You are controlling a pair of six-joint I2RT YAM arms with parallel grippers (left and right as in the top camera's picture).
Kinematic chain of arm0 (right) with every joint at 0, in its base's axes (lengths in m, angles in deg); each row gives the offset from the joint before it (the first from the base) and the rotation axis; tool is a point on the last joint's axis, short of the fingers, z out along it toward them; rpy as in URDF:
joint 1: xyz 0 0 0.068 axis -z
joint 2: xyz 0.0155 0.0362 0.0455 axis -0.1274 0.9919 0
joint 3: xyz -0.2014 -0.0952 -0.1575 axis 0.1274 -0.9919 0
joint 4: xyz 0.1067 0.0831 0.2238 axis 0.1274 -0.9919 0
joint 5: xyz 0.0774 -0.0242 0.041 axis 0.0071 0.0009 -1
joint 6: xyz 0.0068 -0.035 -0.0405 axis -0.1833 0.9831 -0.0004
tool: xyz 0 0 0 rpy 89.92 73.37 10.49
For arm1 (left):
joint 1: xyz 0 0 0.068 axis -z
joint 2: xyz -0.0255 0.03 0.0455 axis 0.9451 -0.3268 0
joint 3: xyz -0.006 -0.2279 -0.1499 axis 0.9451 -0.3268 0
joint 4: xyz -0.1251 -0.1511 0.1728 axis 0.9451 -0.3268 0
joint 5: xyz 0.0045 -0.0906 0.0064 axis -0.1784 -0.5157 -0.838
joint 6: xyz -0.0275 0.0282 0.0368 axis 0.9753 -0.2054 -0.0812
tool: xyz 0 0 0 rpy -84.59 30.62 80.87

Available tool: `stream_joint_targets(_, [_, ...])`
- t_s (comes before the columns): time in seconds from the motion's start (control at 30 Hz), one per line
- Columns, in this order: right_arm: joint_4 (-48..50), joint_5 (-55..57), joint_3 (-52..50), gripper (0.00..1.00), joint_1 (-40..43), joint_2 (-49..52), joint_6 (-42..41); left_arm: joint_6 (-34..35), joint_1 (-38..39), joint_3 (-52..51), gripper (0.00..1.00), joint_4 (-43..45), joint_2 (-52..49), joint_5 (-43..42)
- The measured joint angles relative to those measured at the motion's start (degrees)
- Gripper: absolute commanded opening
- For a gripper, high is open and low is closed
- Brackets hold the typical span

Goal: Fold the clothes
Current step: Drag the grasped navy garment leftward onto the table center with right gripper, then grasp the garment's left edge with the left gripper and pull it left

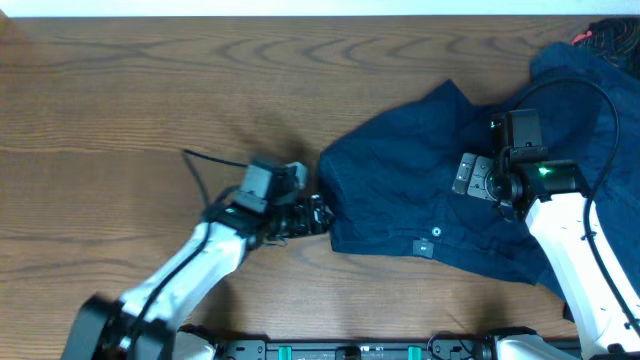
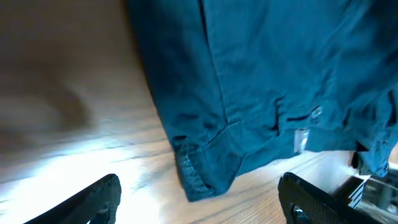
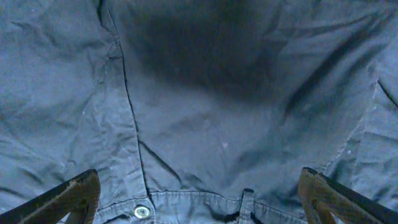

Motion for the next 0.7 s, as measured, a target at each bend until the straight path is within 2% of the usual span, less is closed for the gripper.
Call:
stream_joint_targets(0.17, [0.0, -0.02, 0.0, 0.99, 0.02, 0.0, 0.15, 3.72, 3.8, 0.0, 0.71, 4.61, -6.86, -0.15])
stream_joint_targets(0.23, [-0.02, -0.02, 0.0, 0.99, 0.02, 0.0, 0.17, 5.6, 5.33, 0.0, 0.58, 5.46, -8.98, -0.35])
stream_joint_targets(0.33, [-0.11, 0.0, 0.0, 0.99, 0.02, 0.0, 0.15, 7.3, 7.58, 0.2, 0.08, 6.58, -10.49, -0.59])
stream_joint_targets(0.53, [-0.39, -0.02, 0.0, 0.99, 0.11, 0.0, 0.17, 8.0, 9.01, 0.26, 0.06, 5.49, -11.23, -0.63])
stream_joint_targets(0.7, [-1.2, 0.0, 0.0, 0.99, 0.11, 0.0, 0.17, 6.67, 3.61, 0.61, 0.06, -4.66, -8.92, 1.38])
